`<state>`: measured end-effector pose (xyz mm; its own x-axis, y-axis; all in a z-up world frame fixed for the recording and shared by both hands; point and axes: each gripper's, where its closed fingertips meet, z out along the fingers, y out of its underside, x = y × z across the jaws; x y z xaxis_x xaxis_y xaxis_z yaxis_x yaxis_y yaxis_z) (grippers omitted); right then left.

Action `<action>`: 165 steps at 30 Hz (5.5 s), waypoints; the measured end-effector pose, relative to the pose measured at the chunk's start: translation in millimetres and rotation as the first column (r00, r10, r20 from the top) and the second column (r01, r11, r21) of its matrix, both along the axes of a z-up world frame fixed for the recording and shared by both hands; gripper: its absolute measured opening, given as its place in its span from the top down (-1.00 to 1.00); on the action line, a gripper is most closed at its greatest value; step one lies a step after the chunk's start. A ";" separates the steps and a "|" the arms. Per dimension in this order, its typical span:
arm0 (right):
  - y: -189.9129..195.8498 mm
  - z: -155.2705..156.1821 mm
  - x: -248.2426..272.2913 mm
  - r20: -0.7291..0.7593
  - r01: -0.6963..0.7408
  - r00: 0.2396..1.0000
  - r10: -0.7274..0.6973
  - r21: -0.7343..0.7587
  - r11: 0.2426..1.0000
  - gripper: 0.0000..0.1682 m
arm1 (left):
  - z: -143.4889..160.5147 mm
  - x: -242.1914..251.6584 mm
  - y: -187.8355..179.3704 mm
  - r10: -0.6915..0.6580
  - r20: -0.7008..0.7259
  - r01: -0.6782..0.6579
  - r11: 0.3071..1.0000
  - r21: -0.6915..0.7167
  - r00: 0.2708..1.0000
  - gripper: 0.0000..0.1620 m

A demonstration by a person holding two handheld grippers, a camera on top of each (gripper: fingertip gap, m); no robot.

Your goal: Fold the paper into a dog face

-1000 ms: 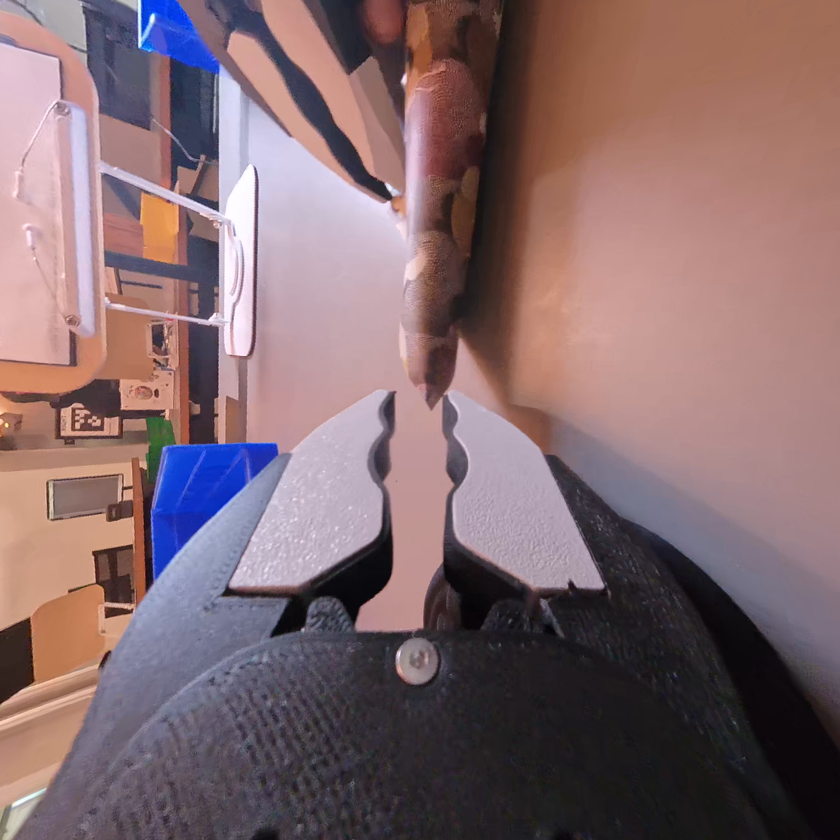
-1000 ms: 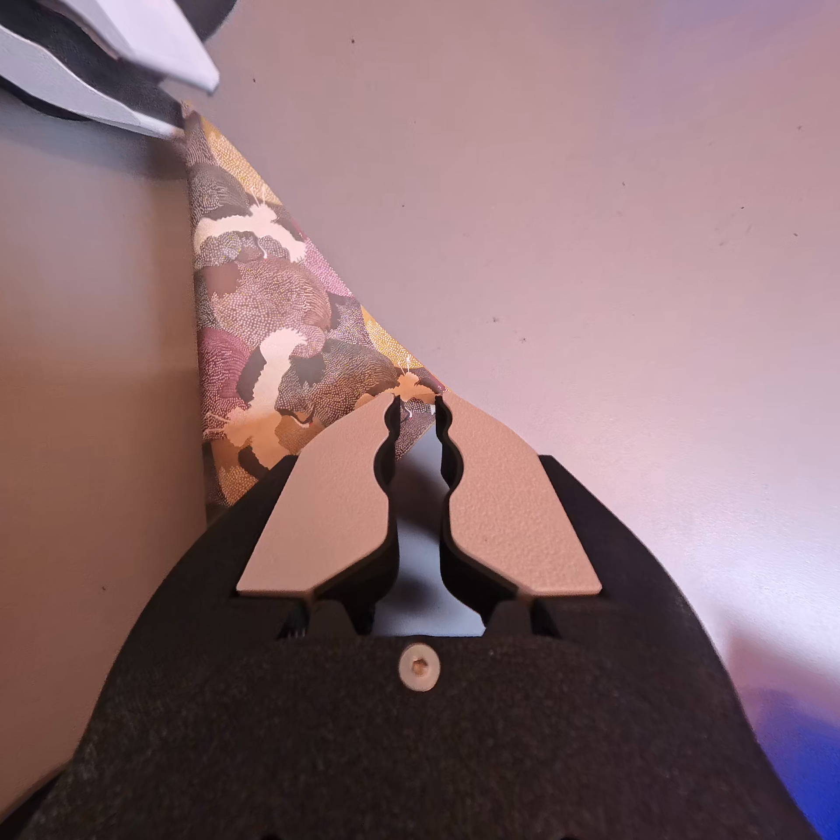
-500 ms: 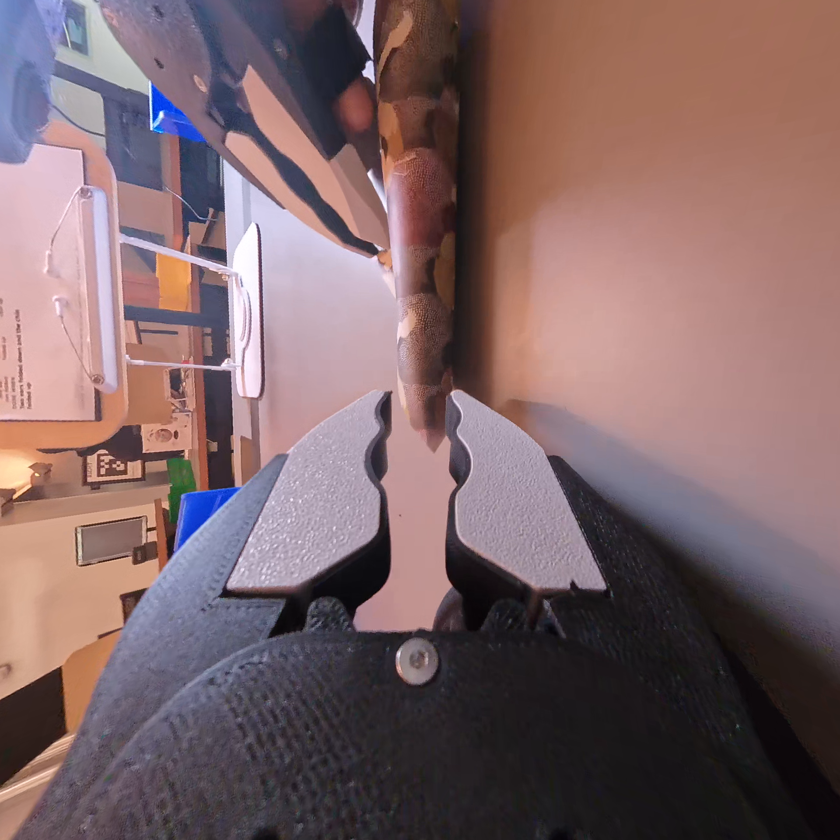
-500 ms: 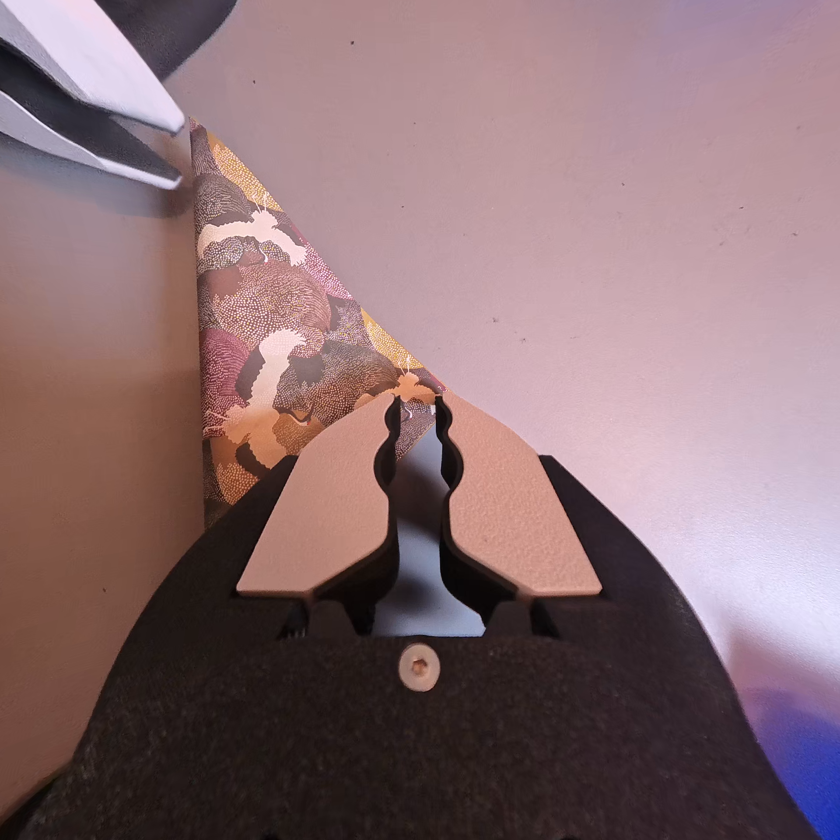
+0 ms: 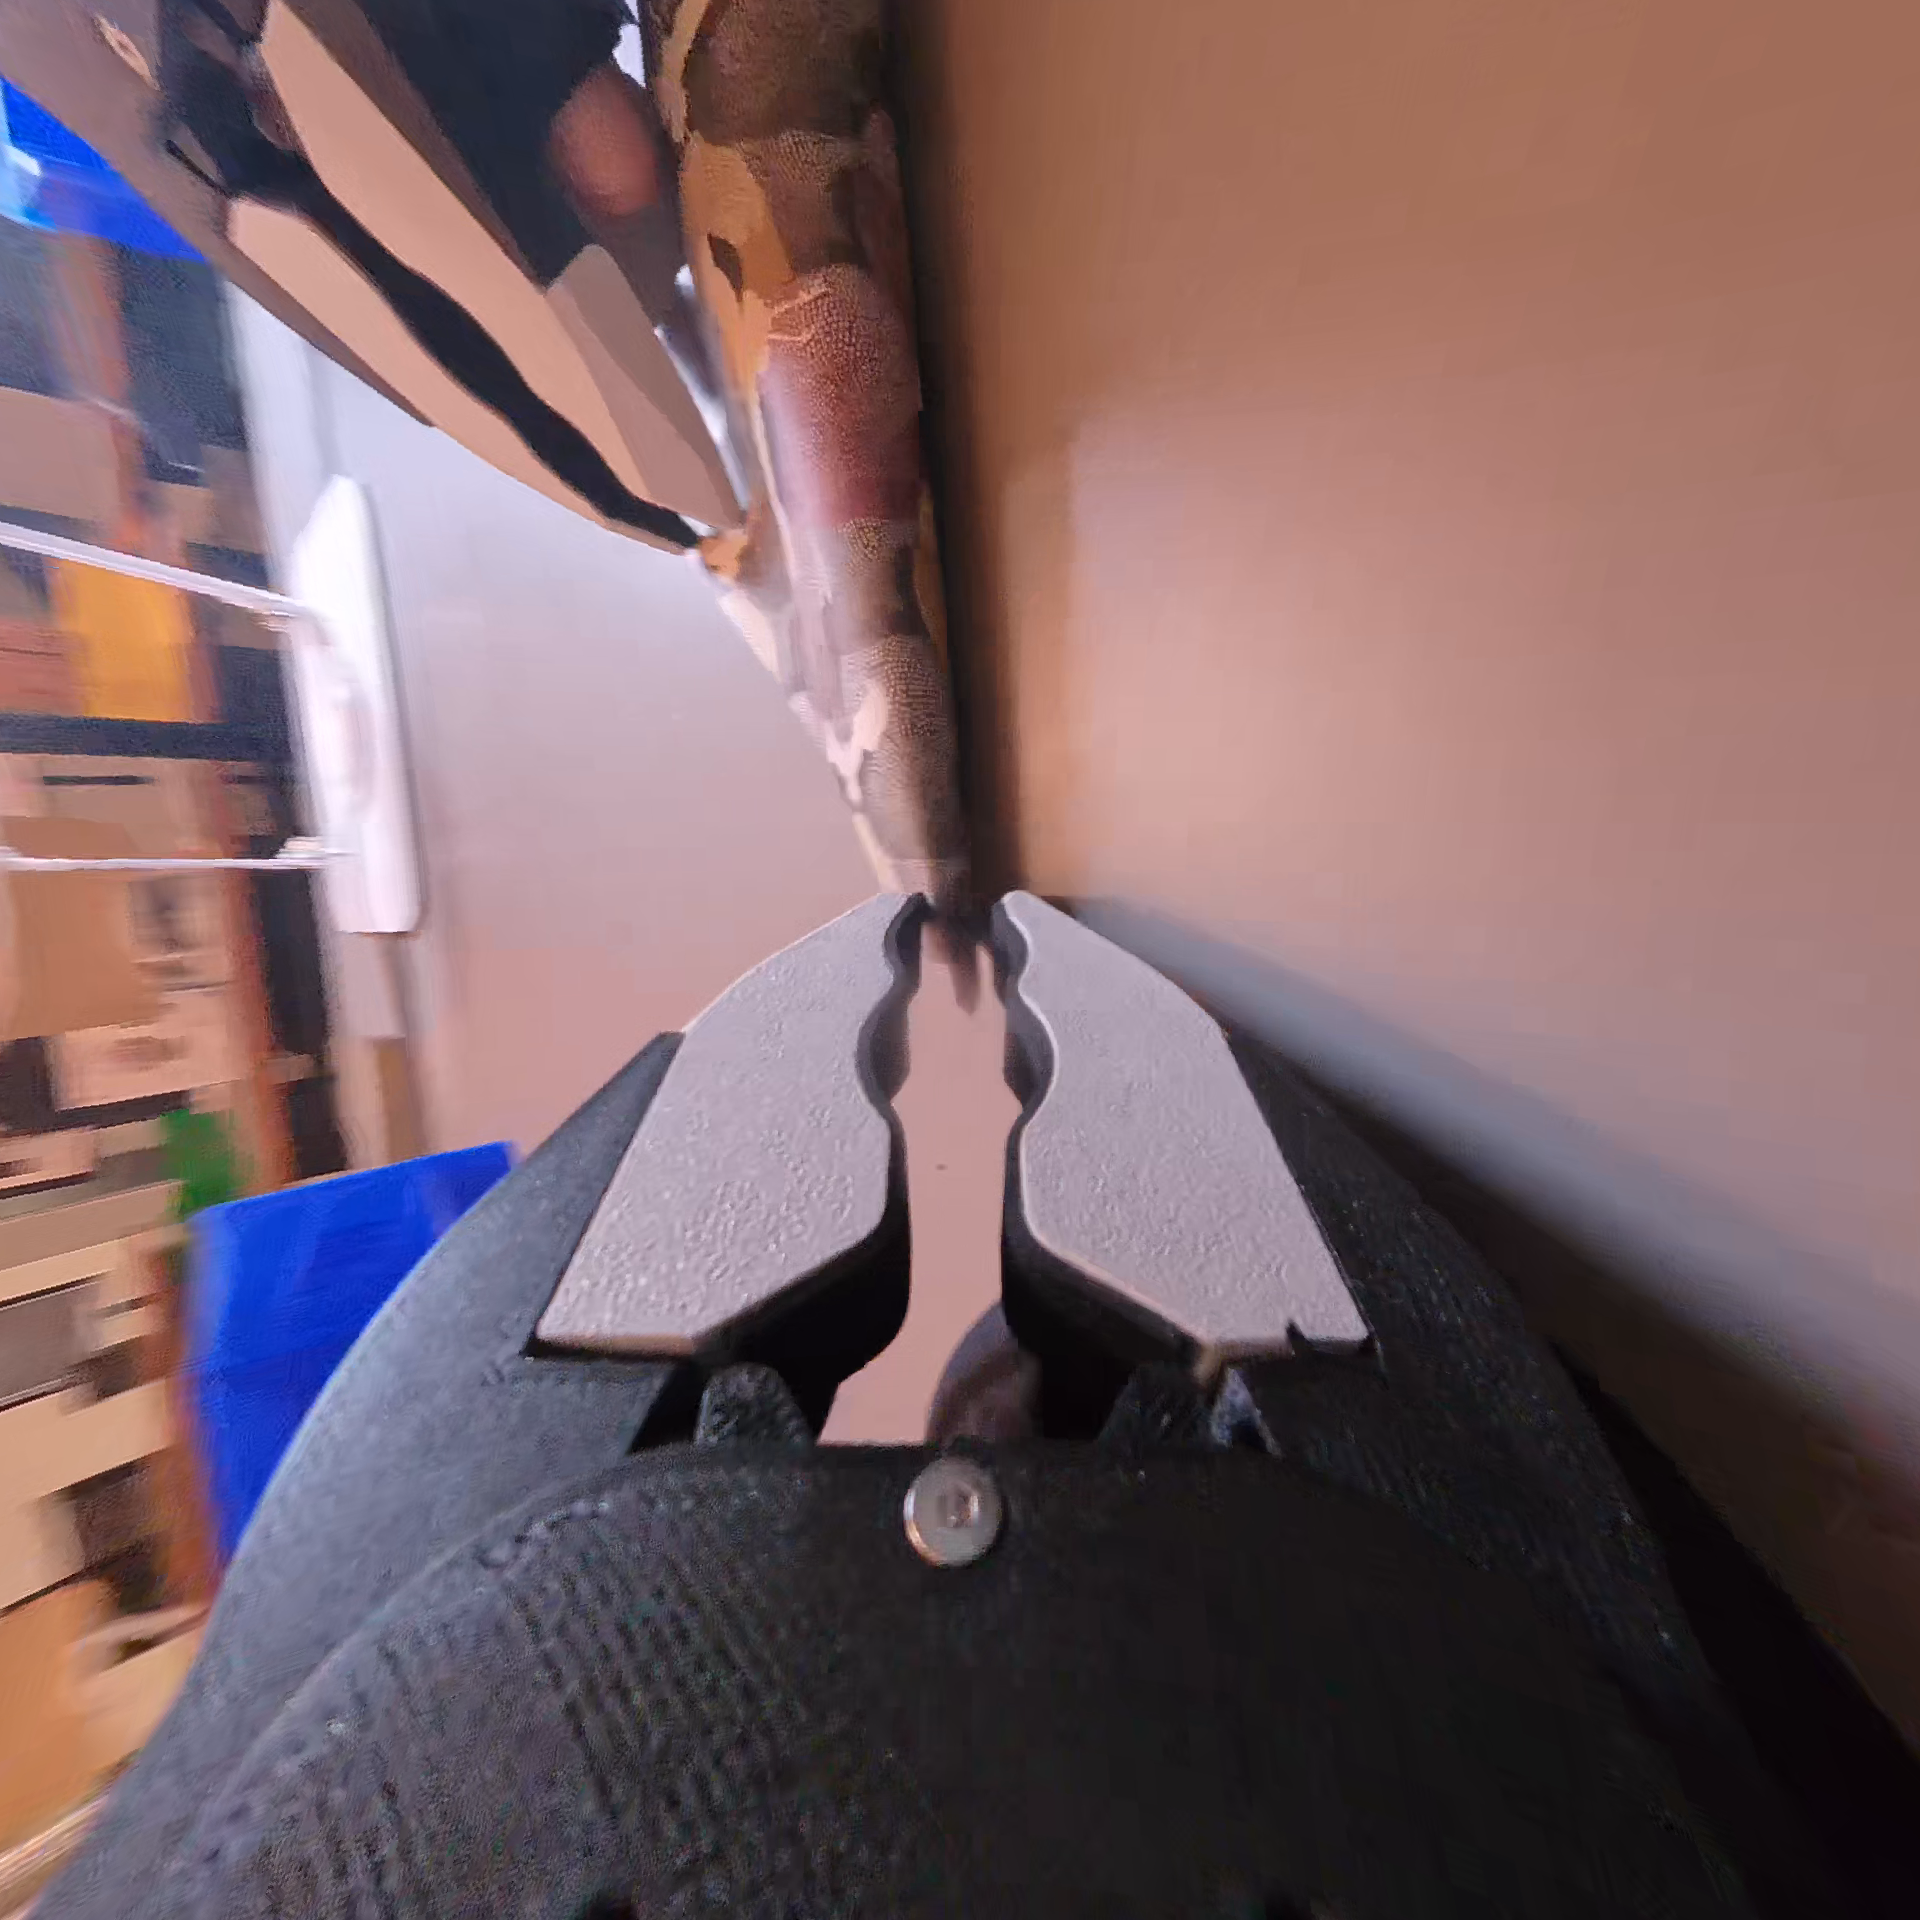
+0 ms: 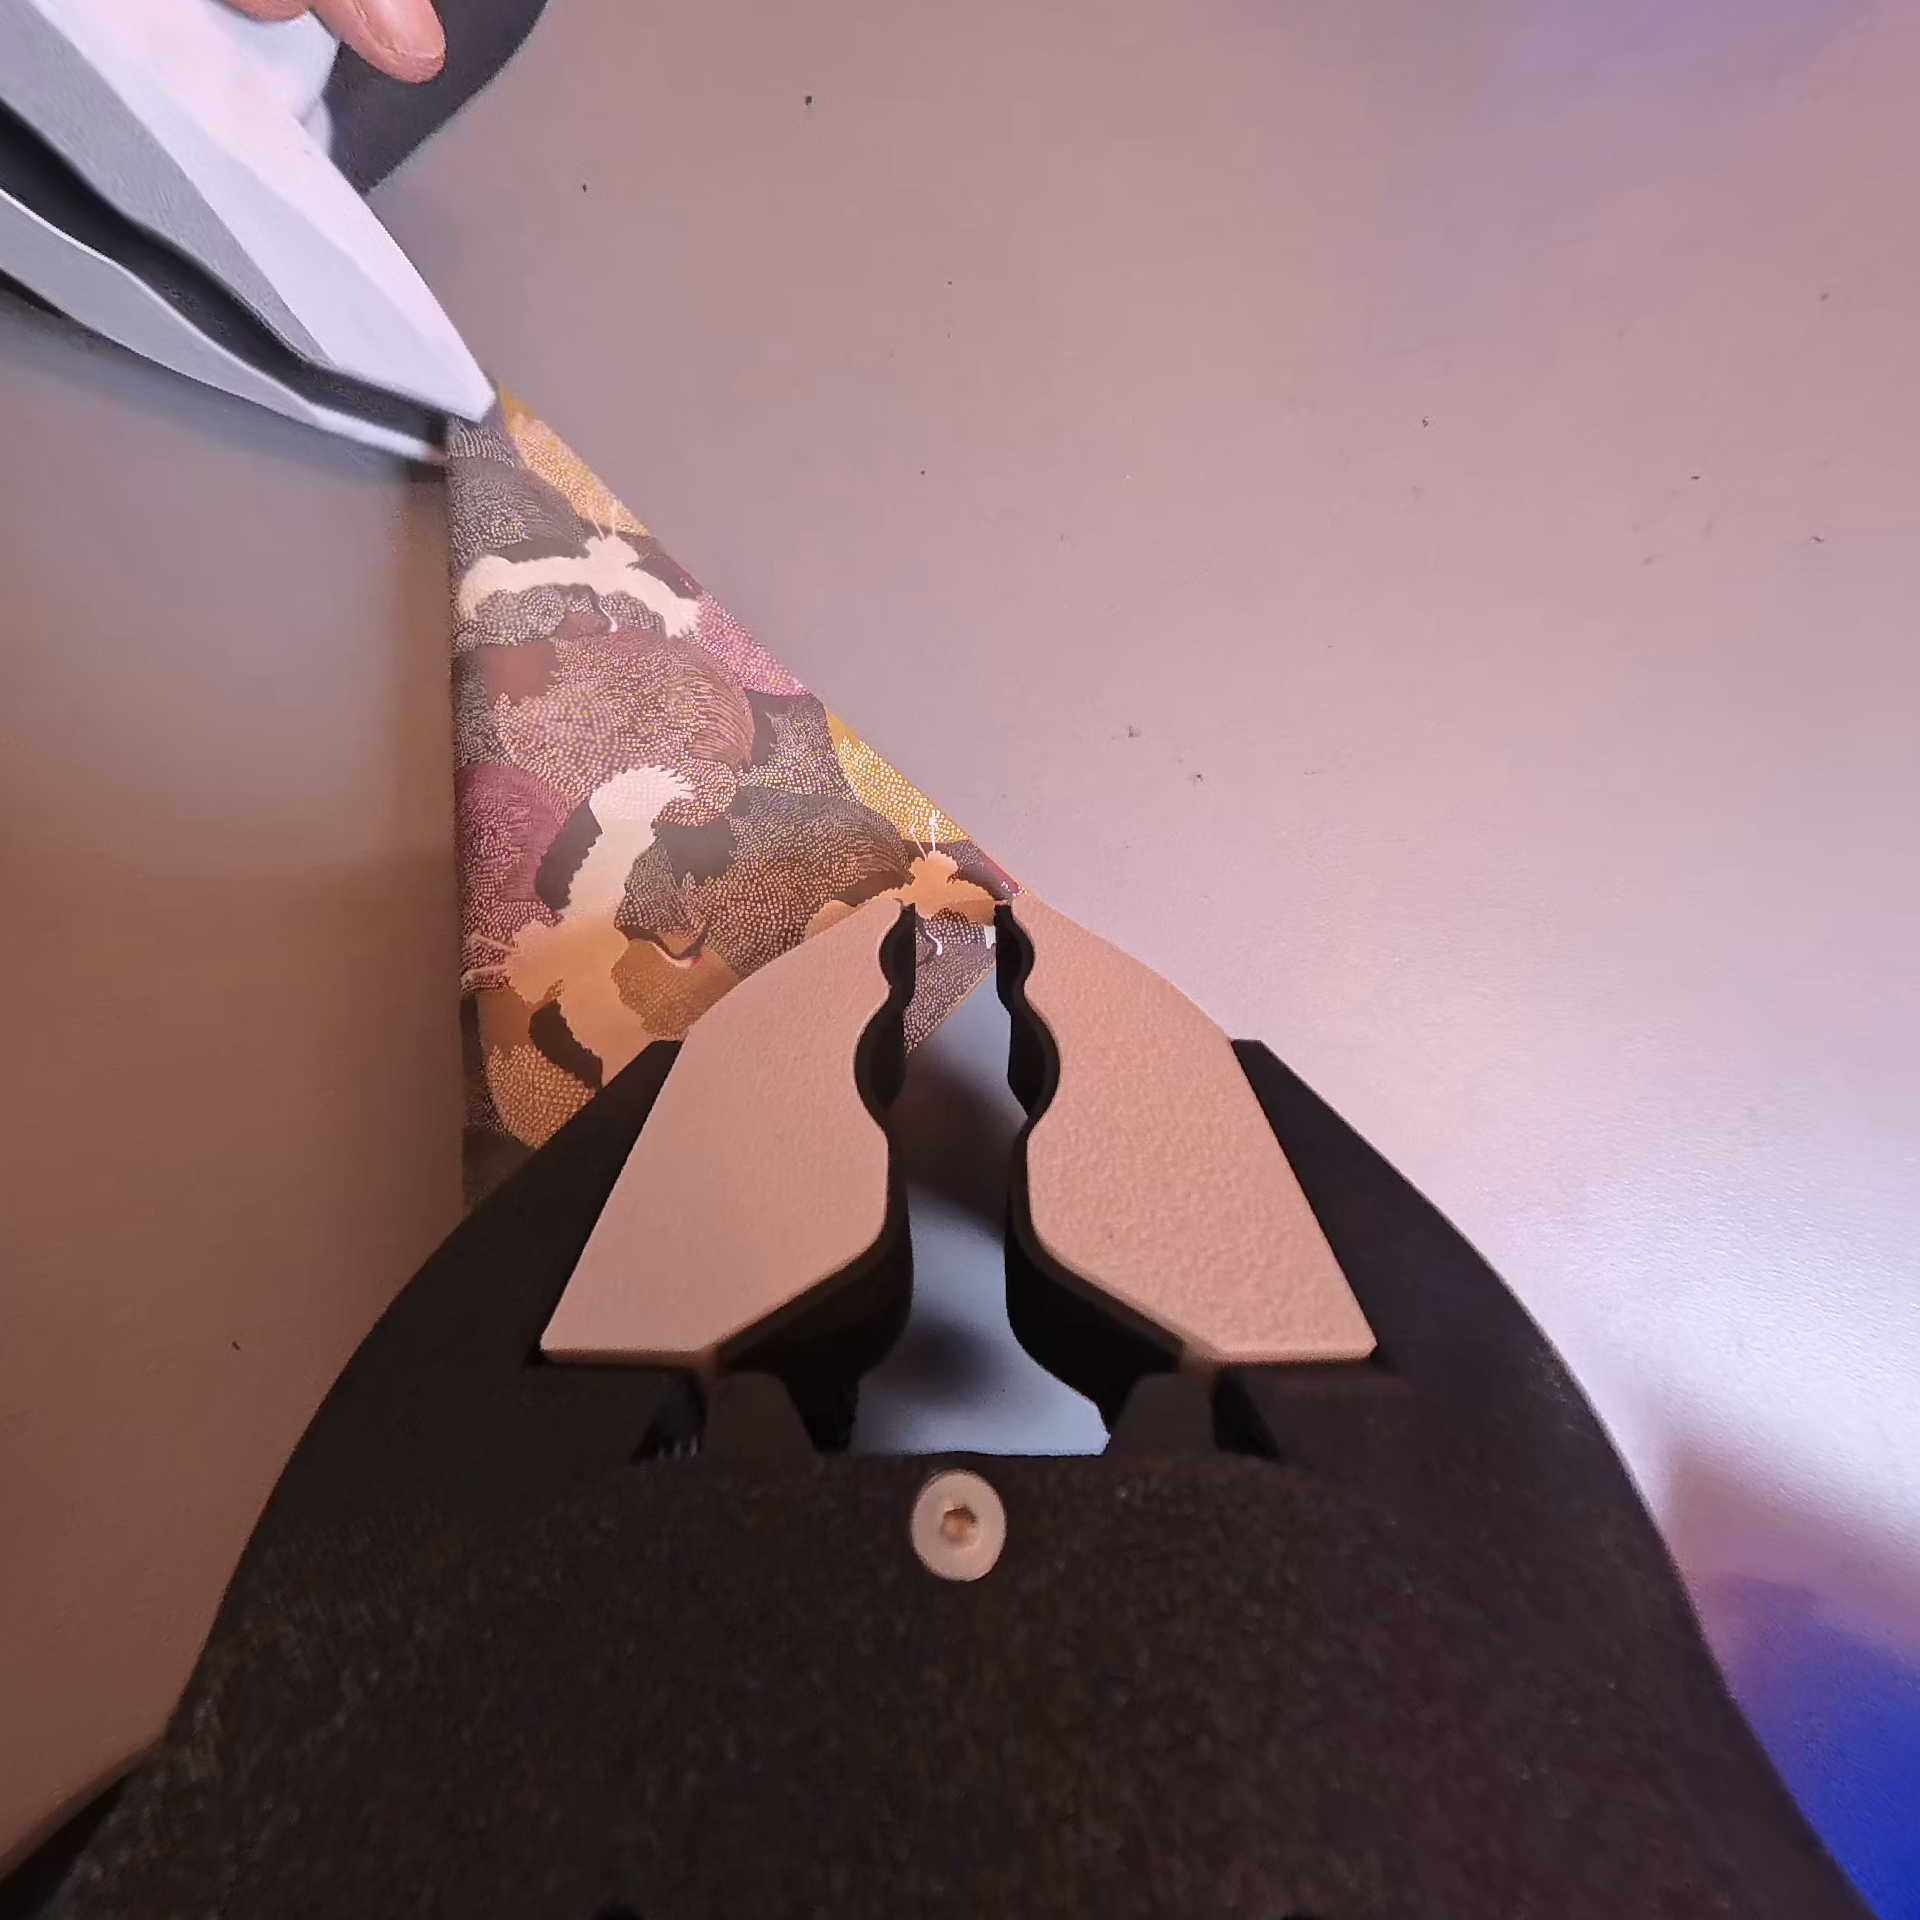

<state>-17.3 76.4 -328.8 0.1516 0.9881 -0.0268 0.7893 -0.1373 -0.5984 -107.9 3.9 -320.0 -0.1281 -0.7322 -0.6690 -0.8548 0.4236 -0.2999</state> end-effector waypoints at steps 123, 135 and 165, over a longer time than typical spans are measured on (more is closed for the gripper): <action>7.2 -0.3 0.8 0.013 0.046 0.999 -0.046 0.001 0.999 1.00 | -2.2 93.5 -10.6 -0.045 0.071 0.043 0.999 0.031 0.996 1.00; 7.2 -0.4 0.7 0.014 0.045 0.999 -0.045 0.003 0.999 1.00 | -5.1 98.9 -13.6 -0.087 -0.019 0.089 0.984 0.156 0.996 1.00; 7.4 -0.4 0.8 0.013 0.046 0.999 -0.046 0.014 0.999 1.00 | -6.1 89.7 -14.4 -0.005 0.191 0.081 0.917 -0.390 0.981 1.00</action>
<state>-16.5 83.8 -329.2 0.1974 0.9803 -0.0106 0.7902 -0.1655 -0.5900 -18.2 -10.5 -326.0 -0.0689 -0.9374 -0.3414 -0.7526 0.2734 -0.5990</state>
